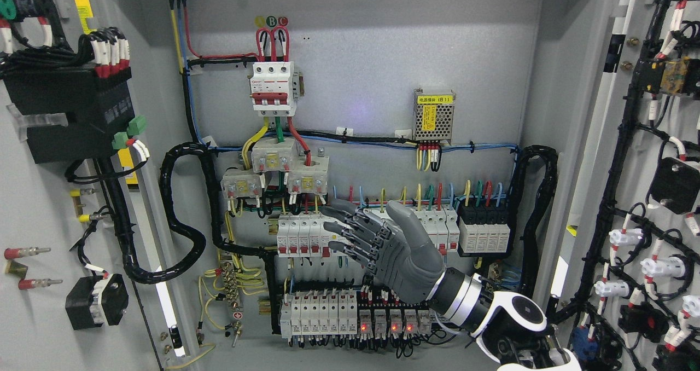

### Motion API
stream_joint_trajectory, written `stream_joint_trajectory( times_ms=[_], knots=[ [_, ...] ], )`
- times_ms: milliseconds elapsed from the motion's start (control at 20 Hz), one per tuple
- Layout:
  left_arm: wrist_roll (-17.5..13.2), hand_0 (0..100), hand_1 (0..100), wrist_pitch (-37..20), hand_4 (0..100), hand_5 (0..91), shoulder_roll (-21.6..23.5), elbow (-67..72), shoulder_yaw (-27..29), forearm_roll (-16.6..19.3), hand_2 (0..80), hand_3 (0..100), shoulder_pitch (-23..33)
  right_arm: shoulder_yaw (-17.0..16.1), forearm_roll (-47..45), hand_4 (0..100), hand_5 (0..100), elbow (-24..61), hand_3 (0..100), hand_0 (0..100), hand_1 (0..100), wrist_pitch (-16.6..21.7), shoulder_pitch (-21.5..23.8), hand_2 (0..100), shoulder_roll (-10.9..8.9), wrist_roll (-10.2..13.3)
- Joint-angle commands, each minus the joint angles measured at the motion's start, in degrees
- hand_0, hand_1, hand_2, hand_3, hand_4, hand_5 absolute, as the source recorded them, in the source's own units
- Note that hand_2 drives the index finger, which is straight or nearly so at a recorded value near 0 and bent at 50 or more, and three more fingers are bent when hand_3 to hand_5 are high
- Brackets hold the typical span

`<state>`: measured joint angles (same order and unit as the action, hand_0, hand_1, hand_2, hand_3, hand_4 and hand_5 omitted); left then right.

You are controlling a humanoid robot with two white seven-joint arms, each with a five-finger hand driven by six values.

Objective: Open door with both hands
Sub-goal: 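Pull the indicator-light door outward with the right hand, swinging it open, then lower and withdraw the right hand from the open cabinet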

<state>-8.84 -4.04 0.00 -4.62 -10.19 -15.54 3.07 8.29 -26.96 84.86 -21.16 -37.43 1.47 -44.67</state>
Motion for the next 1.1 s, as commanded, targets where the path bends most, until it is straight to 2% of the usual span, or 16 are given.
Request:
stream_joint_trajectory(
  times_ms=[0,200,350,651,801,1051],
  knots=[
    [0.0,0,0,0.0,0,0.0,-1.6,0.0,0.0,0.0,0.0,0,0.0,8.9,0.0,0,0,10.5,0,22,0,0.1,5.6,0,0.38,-0.1],
    [0.0,0,0,0.0,0,0.0,-1.6,0.0,0.0,0.0,0.0,0,0.0,11.7,0.0,0,0,12.6,0,22,0,0.2,8.0,0,0.29,0.0],
    [0.0,0,0,0.0,0,0.0,-1.6,0.0,0.0,0.1,0.0,0,0.0,13.2,0.0,0,0,13.0,0,22,0,0.3,9.1,0,-0.59,0.0],
    [0.0,0,0,0.0,0,0.0,-1.6,0.0,0.0,0.0,0.0,0,0.0,15.5,0.0,0,0,14.4,0,22,0,0.3,11.3,0,-0.59,0.0],
    [0.0,0,0,0.0,0,0.0,-1.6,0.0,0.0,0.0,0.0,0,0.0,16.7,0.0,0,0,14.5,0,22,0,0.2,11.4,0,0.03,0.0],
    [0.0,0,0,0.0,0,0.0,-1.7,0.1,0.0,0.0,0.0,0,0.0,19.8,0.1,0,0,14.5,0,22,0,0.2,11.8,0,0.12,0.0]
  ],
)
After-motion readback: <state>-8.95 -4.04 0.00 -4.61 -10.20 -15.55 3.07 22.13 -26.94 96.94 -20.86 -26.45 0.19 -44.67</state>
